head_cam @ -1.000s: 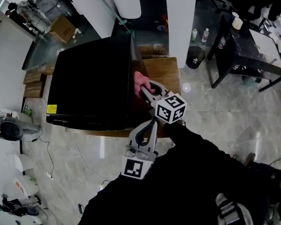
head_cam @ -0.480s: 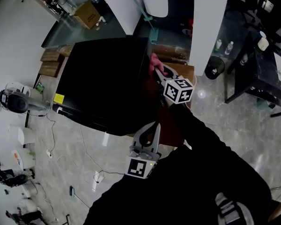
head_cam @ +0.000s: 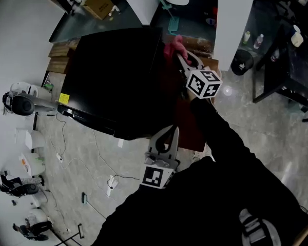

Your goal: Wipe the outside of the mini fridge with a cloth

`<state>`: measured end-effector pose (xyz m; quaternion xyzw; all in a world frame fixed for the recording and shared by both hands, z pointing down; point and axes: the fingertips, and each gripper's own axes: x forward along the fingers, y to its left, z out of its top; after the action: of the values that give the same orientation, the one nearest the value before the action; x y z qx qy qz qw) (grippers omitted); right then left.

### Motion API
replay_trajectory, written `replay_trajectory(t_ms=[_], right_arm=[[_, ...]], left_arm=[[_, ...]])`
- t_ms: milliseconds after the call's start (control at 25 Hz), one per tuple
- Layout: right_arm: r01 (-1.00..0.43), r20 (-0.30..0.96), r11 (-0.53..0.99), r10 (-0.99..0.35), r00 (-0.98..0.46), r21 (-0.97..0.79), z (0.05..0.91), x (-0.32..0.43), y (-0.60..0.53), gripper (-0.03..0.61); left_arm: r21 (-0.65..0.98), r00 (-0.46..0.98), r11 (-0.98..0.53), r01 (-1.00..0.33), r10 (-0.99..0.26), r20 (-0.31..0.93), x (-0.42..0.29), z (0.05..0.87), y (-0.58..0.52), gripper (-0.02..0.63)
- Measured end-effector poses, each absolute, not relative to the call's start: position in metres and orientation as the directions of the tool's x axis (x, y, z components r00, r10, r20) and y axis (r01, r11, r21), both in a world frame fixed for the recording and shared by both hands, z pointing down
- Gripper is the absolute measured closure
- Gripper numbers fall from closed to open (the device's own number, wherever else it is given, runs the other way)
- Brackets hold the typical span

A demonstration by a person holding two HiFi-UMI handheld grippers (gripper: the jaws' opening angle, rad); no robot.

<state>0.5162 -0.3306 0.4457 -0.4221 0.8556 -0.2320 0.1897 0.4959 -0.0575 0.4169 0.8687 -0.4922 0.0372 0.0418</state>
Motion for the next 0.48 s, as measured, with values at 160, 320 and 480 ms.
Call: replay_trajectory(t_ms=[160,320,480], right_arm=[[-0.606,-0.187,0.592,-0.779,-0.598,-0.532,0.447,0.524,-0.268,0.494],[-0.593,-0.147,0.590,-0.766,-0.626,-0.548,0.478,0.524,-0.190,0.494],[-0.576,-0.048,0.553,-0.745,-0.665,-0.602,0.531,0.499,-0.113,0.494]], left_arm=[[0.027,0.533,-0.533,-0.845,-0.840,0.099,0.490,0.429,-0.042,0.607],[0.032,0.562,-0.562,-0.826,-0.819,0.119,0.482,0.451,-0.020,0.607],[0.056,0.578,-0.576,-0.816,-0.805,0.138,0.465,0.481,0.006,0.607]])
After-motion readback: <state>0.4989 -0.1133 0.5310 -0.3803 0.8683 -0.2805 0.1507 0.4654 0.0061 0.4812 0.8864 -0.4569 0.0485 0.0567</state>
